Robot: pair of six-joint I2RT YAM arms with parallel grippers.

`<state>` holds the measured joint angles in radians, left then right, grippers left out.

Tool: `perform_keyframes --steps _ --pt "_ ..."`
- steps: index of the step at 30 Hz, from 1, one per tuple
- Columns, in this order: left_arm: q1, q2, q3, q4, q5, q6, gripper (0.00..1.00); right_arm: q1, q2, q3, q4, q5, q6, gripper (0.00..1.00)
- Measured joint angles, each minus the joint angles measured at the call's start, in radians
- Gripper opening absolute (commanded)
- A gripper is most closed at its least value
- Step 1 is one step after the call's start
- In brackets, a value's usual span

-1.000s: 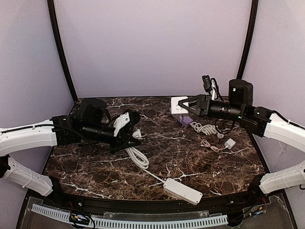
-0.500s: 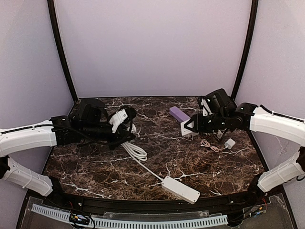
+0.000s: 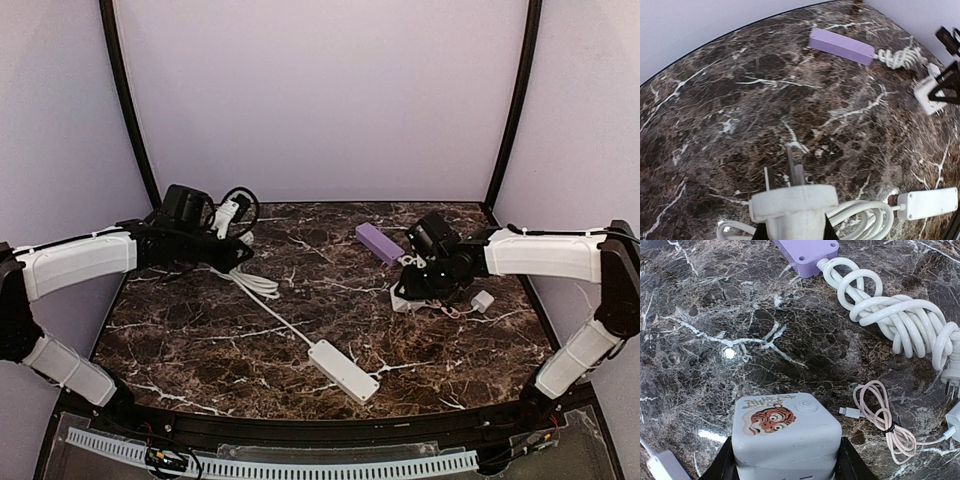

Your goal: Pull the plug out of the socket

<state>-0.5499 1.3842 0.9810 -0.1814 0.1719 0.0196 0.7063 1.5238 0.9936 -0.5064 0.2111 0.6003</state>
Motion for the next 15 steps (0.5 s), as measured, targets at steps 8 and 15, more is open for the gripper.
perform_keyframes --steps 8,15 --pt "0.204 0.069 0.016 0.033 0.003 -0.103 0.01 -0.002 0.04 -0.009 0.003 0.007 -0.002 0.1" --pt "0.212 0.174 0.019 0.01 -0.028 -0.126 0.01 -0.002 0.079 -0.01 0.02 0.005 -0.015 0.33"
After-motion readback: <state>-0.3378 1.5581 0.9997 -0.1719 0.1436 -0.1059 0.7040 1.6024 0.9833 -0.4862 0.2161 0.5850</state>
